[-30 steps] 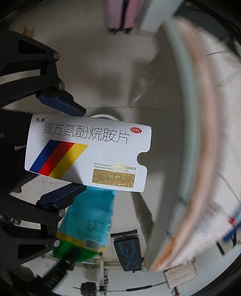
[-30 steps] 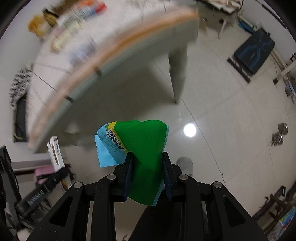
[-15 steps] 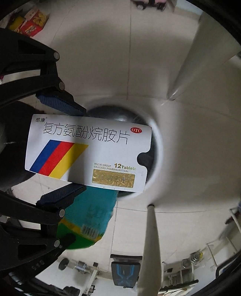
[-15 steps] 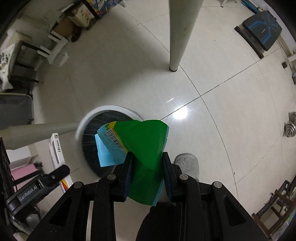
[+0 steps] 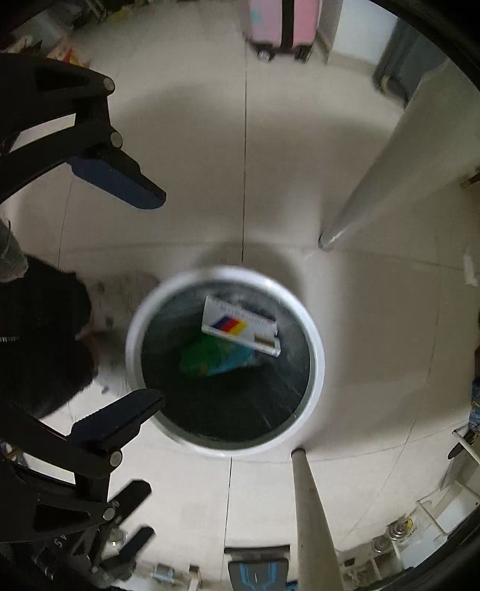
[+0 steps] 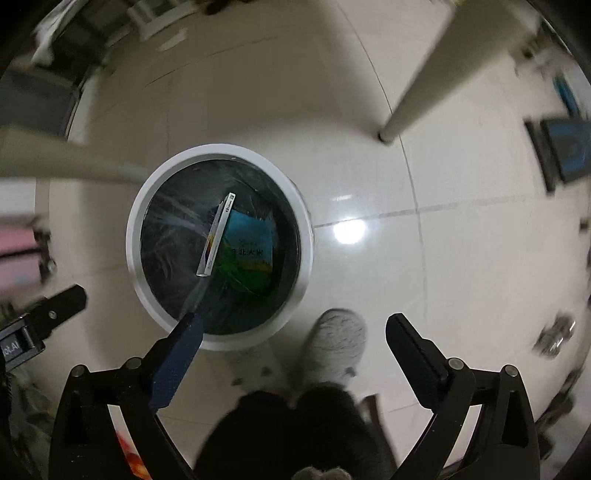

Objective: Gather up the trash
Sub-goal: 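Carry both items over the trash bin and open both grippers to drop them, then raise both tools back toward the table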

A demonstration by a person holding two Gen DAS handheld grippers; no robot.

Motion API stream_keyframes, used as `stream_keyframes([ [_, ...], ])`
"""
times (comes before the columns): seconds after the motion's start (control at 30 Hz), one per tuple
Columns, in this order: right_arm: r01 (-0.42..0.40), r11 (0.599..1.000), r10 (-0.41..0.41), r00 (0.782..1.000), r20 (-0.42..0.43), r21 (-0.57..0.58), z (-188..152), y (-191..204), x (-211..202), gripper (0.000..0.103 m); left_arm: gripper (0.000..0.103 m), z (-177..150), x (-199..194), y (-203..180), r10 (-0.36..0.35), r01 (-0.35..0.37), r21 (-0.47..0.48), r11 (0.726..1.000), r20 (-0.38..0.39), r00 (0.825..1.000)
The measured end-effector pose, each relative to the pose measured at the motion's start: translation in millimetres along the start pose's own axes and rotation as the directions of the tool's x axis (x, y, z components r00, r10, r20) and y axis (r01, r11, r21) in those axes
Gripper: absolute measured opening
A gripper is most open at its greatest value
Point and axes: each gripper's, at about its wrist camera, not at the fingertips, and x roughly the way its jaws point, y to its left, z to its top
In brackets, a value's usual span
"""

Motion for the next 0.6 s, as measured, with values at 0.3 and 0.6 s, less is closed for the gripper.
stream_keyframes([
  [0.3, 0.010, 0.999, -0.007, 0.999, 0.046, -0.053, -2.2, 23.0, -74.2, 0.101, 0.100, -21.2, -73.6, 2.2, 0.040, -0.040, -0.005, 0.999, 0.060, 0.997],
  [0.6, -0.008, 0.998, 0.014, 0.995, 0.098, -0.061, -28.3, 23.5, -211.7, 0.101, 0.100, -50.1, -183.5, -6.6, 0.029, -0.030, 0.016, 0.999, 0.097, 0.995],
])
